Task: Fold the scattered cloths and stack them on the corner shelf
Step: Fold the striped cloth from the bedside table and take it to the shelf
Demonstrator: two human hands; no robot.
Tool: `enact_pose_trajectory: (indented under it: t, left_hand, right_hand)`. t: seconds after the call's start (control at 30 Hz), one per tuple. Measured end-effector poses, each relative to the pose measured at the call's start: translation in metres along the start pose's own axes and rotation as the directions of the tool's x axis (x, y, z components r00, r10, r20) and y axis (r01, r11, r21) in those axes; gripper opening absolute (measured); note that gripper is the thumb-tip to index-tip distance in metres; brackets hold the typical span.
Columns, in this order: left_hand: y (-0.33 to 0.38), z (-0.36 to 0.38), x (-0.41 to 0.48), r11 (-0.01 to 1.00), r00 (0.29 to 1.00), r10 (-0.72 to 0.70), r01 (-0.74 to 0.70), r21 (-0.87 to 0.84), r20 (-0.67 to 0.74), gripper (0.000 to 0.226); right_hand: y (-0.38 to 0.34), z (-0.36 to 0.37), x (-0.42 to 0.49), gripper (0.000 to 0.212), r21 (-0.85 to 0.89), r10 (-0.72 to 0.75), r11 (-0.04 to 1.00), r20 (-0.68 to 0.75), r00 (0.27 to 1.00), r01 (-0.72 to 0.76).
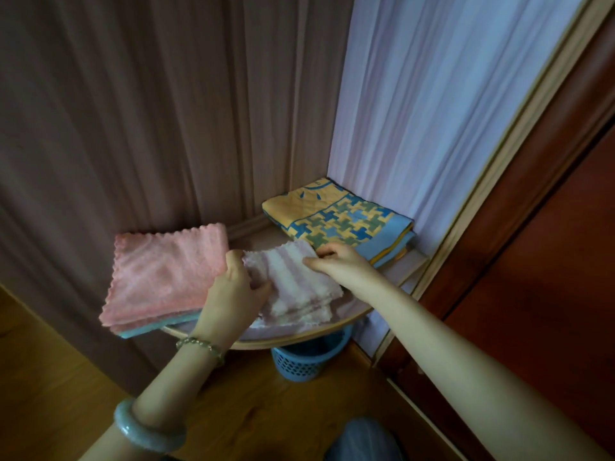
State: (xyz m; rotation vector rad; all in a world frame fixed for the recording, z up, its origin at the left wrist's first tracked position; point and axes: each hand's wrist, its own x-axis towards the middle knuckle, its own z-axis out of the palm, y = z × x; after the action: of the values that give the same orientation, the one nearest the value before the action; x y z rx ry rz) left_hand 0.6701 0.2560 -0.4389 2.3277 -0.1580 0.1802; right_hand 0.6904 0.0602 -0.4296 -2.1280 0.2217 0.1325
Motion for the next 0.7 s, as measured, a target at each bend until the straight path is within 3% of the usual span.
enact_pose_trajectory:
  t: [0.07,0.13,0.2,0.23,0.3,0.37,0.43,0.53,0.63,0.7]
  left_hand:
    - [0.000,0.001,0.000,1.000,1.000,0.006,-0.006,0.001,-0.005,0.058]
    - [0.002,-0.001,0.000,1.000,1.000,0.006,-0.006,0.024,0.022,0.062]
    - [0.008,-0.003,-0.004,0.990,0.998,0.057,-0.060,0.130,0.022,0.071]
    - [0.011,-0.003,-0.007,0.966,0.993,0.119,-0.115,0.230,-0.005,0.071]
    - [0.015,-0.002,-0.010,0.843,0.951,0.303,-0.234,0.484,-0.067,0.061]
    - [0.015,0.003,-0.010,0.733,0.925,0.379,-0.290,0.615,-0.015,0.054]
    - [0.003,0.016,-0.008,0.663,0.907,0.405,-0.381,0.644,0.119,0.054]
    - [-0.019,0.028,-0.010,0.589,0.897,0.368,-0.429,0.685,0.246,0.058]
    - [-0.018,0.023,-0.010,0.592,0.895,0.298,-0.447,0.671,0.332,0.070]
    - [-0.014,0.018,-0.009,0.618,0.903,0.279,-0.429,0.659,0.326,0.067]
  right_hand:
    - [0.001,0.001,0.000,0.033,-0.096,-0.075,0.993,-0.106,0.992,0.065]
    - [0.002,0.002,-0.003,0.031,-0.302,-0.330,0.919,-0.239,0.913,0.253]
    - [0.003,0.006,-0.007,0.034,-0.475,-0.581,0.761,-0.196,0.790,0.442]
    - [0.005,0.011,-0.007,0.040,-0.533,-0.634,0.686,-0.104,0.767,0.495]
    - [0.011,0.025,-0.008,0.062,-0.633,-0.594,0.561,0.140,0.792,0.533]
    - [0.023,0.037,-0.004,0.081,-0.667,-0.512,0.525,0.249,0.822,0.529]
    - [0.029,0.039,0.001,0.078,-0.686,-0.456,0.536,0.256,0.853,0.492]
    - [0.026,0.038,0.000,0.055,-0.668,-0.401,0.580,0.265,0.877,0.467]
    - [0.025,0.037,-0.001,0.054,-0.652,-0.397,0.595,0.270,0.877,0.470]
    - [0.019,0.032,-0.003,0.055,-0.564,-0.377,0.680,0.280,0.883,0.469]
